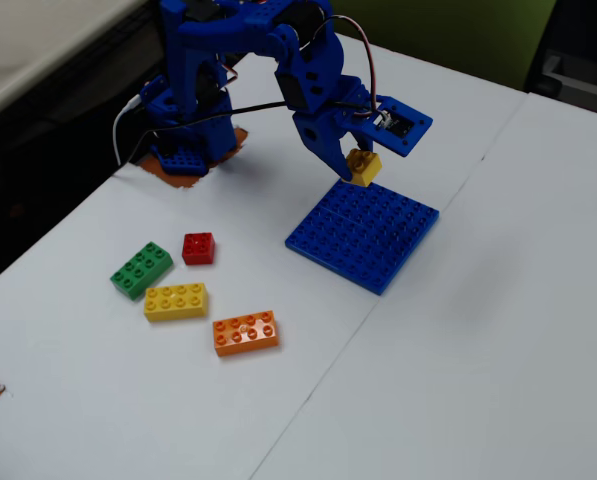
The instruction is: Pick up the 2x2 yellow block and go up the 8x8 blue block.
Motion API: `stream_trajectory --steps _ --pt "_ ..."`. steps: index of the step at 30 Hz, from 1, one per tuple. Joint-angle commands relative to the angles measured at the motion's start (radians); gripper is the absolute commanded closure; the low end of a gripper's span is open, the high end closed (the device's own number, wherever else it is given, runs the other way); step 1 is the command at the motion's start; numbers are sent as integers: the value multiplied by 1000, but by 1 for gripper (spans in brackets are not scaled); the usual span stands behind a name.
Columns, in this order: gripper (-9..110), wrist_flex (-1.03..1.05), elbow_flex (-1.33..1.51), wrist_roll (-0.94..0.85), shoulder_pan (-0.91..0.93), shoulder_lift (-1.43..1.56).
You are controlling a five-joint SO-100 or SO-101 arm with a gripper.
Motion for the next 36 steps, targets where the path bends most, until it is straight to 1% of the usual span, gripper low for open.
stream_trajectory --steps 1,36 --pt "101 5 -25 -5 0 37" --pt "101 6 -43 -6 -3 26"
